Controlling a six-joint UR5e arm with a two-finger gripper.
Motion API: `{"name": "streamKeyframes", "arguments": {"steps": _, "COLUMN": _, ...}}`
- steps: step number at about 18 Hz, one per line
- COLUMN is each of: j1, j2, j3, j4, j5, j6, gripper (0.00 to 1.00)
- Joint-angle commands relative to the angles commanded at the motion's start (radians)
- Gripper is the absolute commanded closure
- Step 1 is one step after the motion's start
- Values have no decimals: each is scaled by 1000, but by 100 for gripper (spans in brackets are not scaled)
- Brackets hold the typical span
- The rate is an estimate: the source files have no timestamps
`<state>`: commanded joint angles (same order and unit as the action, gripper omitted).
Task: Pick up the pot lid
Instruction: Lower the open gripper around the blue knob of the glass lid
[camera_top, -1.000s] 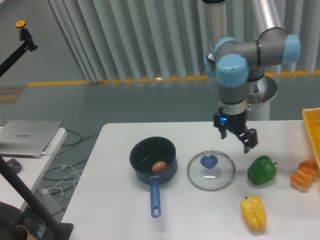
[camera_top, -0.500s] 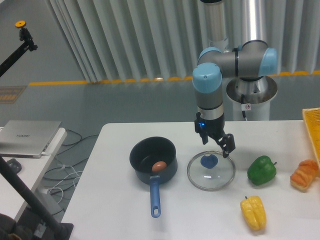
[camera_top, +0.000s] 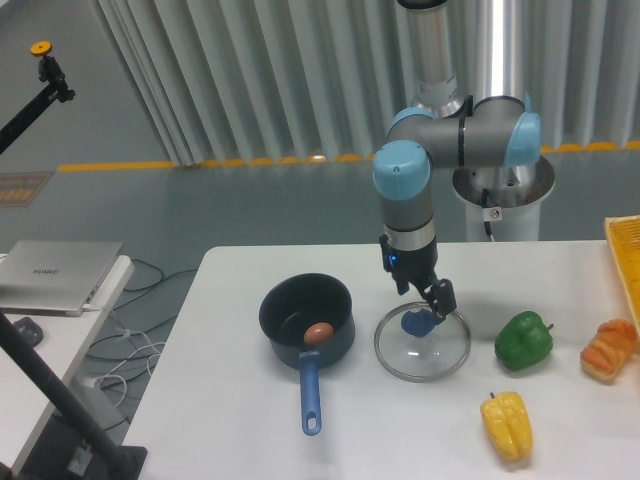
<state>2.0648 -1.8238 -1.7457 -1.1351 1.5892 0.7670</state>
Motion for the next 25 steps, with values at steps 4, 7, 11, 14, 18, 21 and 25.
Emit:
{"name": "streamKeyframes", "arguments": {"steps": 4, "j1": -31, "j2": -11, "j3": -5, "j4": -2, "j5": 41, "j6": 12, "gripper": 0}}
{"name": "streamKeyframes", "arguments": {"steps": 7, "j1": -37, "j2": -18, "j3": -9, "j4": -3, "j5": 43, "j6": 12, "gripper": 0}}
{"name": "streamKeyframes", "arguments": {"steps": 11, "j1": -52, "j2": -20, "j3": -17, "j4": -6, "j5": 46, "j6": 14, "gripper": 0}}
{"name": "streamKeyframes", "arguments": {"steps": 14, "j1": -54, "j2": -20, "j3": -20, "j4": -8, "j5": 48, "j6": 14, "gripper": 0}}
{"name": "streamKeyframes", "arguments": {"steps": 18, "j1": -54, "j2": -31, "j3": -20, "j4": -8, "j5": 55, "j6": 14, "gripper": 0}}
{"name": "streamKeyframes", "arguments": {"steps": 21, "j1": -49, "j2": -32, "j3": -18, "j4": -6, "j5": 57, "j6": 15, "gripper": 0}}
{"name": "streamKeyframes", "arguments": {"steps": 25, "j1": -43, "j2": -32, "j3": -15, "j4": -6, "j5": 58, "j6": 17, "gripper": 0}}
